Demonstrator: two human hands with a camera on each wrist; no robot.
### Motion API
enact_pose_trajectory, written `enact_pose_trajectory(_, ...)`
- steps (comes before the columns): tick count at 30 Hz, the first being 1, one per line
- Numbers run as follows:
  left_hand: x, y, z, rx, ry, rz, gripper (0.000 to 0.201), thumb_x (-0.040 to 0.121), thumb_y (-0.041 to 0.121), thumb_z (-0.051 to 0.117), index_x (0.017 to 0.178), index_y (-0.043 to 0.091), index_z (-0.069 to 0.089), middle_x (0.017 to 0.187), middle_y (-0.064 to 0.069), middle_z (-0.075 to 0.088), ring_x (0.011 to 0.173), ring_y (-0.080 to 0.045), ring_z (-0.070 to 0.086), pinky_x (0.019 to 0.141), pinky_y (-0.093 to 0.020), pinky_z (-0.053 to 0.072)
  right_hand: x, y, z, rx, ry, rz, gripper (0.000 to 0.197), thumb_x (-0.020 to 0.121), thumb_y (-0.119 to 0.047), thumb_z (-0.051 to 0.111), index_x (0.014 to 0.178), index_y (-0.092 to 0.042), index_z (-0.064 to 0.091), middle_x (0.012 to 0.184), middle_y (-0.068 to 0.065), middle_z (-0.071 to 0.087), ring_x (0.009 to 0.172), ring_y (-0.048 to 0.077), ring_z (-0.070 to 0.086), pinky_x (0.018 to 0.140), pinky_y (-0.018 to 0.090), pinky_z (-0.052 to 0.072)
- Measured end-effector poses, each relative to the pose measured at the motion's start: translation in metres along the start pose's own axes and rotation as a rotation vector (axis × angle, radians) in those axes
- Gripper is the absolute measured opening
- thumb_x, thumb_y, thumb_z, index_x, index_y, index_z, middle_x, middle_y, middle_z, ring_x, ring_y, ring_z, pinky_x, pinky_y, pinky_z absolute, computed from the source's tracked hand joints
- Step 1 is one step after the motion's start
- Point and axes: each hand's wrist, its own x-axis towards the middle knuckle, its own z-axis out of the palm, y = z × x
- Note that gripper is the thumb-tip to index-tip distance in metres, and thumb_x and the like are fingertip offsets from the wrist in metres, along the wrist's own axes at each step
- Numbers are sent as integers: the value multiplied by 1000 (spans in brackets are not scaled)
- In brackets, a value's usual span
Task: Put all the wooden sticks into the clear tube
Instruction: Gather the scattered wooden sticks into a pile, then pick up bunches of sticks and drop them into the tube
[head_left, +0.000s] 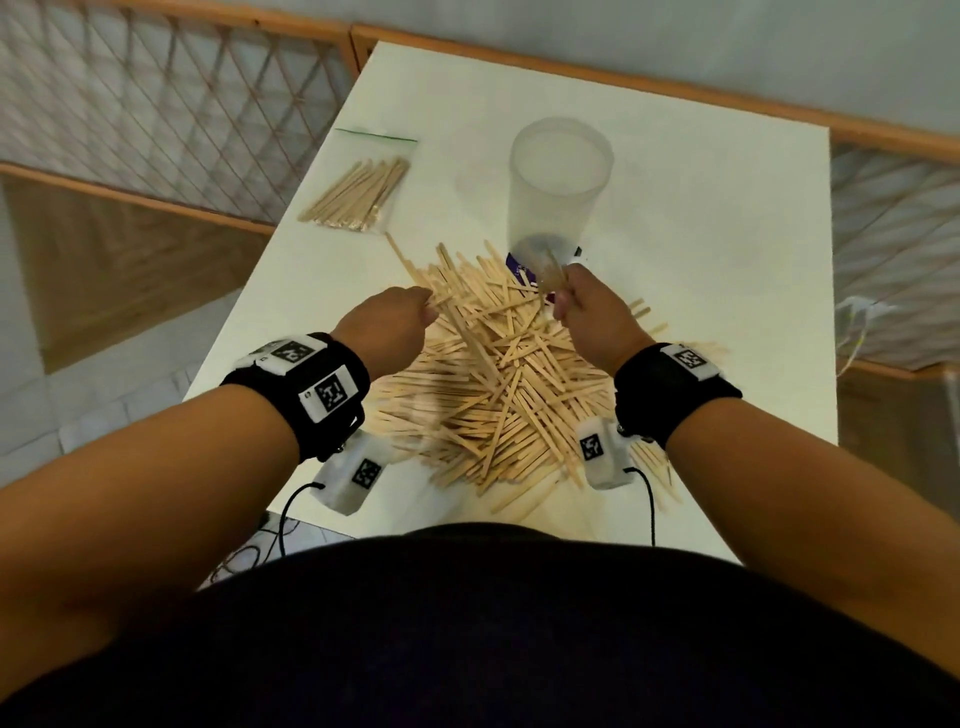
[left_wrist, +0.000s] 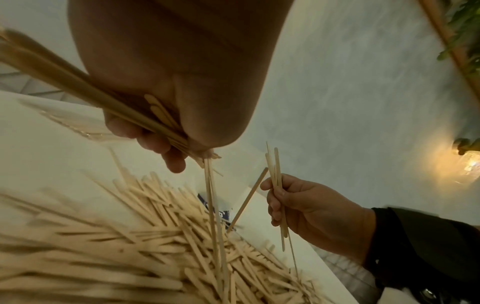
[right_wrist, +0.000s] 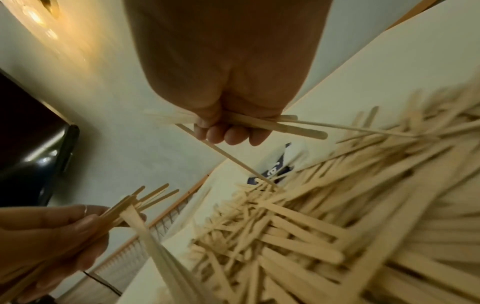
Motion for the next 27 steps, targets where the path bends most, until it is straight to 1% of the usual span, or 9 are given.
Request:
enact_pose_trajectory(3, -5, 2, -9, -44, 92, 15, 29, 103, 30, 32, 98, 8, 49, 95, -15, 55, 80, -30, 50, 67, -33, 32, 2, -16, 3, 163, 39, 1, 22, 97, -7, 35, 87, -21, 49, 87, 3, 54, 71, 13, 41, 58, 17, 35)
enact_pose_trajectory(5, -7, 4, -16, -76, 143, 11, 25, 102, 27, 33, 92, 8, 46, 93, -15, 54, 75, -29, 47, 63, -34, 31, 4, -28, 4, 246, 63, 4, 21, 98, -6, 36, 86, -17, 50, 86, 2, 53, 70, 12, 40, 54, 13, 34)
enact_pose_trajectory(9, -6, 5, -33, -201, 223, 9, 24, 100, 18, 37, 105, 3, 55, 105, -15, 59, 87, -30, 55, 72, -38, 44, 12, -51, 8, 363, 108, 32, 16, 98, -8, 39, 101, -1, 53, 76, -4, 56, 66, 12, 48, 62, 17, 44)
enact_pose_trajectory(13, -2, 8, -46, -355, 222, 33, 26, 102, 19, 35, 112, 6, 55, 104, -6, 59, 84, -21, 51, 61, -29, 37, 14, -66, 12, 437, 148, 47, 20, 100, -8, 37, 91, -14, 54, 76, 2, 62, 62, 14, 54, 56, 16, 46)
enact_pose_trajectory(16, 3, 12, -53, -387, 193, 89, 23, 103, 21, 34, 105, 8, 53, 112, 1, 59, 90, -17, 52, 67, -26, 36, 17, -72, 8, 352, 278, 40, 19, 100, -9, 35, 94, -14, 53, 81, -2, 58, 64, 3, 49, 60, 10, 40)
enact_pose_trajectory(19, 12, 19, -61, -467, 143, 142, 21, 103, 20, 33, 102, 10, 51, 109, 4, 57, 79, -8, 50, 60, -23, 36, 24, -82, 3, 333, 373, 26, 19, 101, -11, 35, 98, -13, 54, 83, -3, 57, 70, 4, 47, 63, 13, 39)
enact_pose_trajectory(22, 20, 31, -66, -614, 113, 152, 26, 103, 22, 34, 115, 11, 54, 98, 4, 57, 72, -7, 48, 61, -23, 40, 26, -99, 6, 388, 350, 95, 24, 102, -26, 35, 108, -15, 55, 88, -5, 59, 71, 5, 48, 56, 14, 42)
enact_pose_trajectory(25, 27, 46, -70, -704, 158, 211, 25, 102, 20, 37, 111, 10, 57, 85, 6, 57, 74, -11, 51, 65, -26, 42, 30, -113, 16, 492, 312, 151, 43, 94, -54, 39, 108, -17, 56, 97, -3, 64, 81, 13, 56, 73, 29, 48)
enact_pose_trajectory(27, 32, 56, -71, -726, 213, 285, 27, 102, 22, 38, 98, 7, 60, 81, -1, 62, 70, -13, 55, 63, -29, 44, 34, -121, 23, 610, 309, 168, 50, 87, -59, 47, 106, -15, 56, 99, 0, 65, 85, 17, 57, 81, 36, 48)
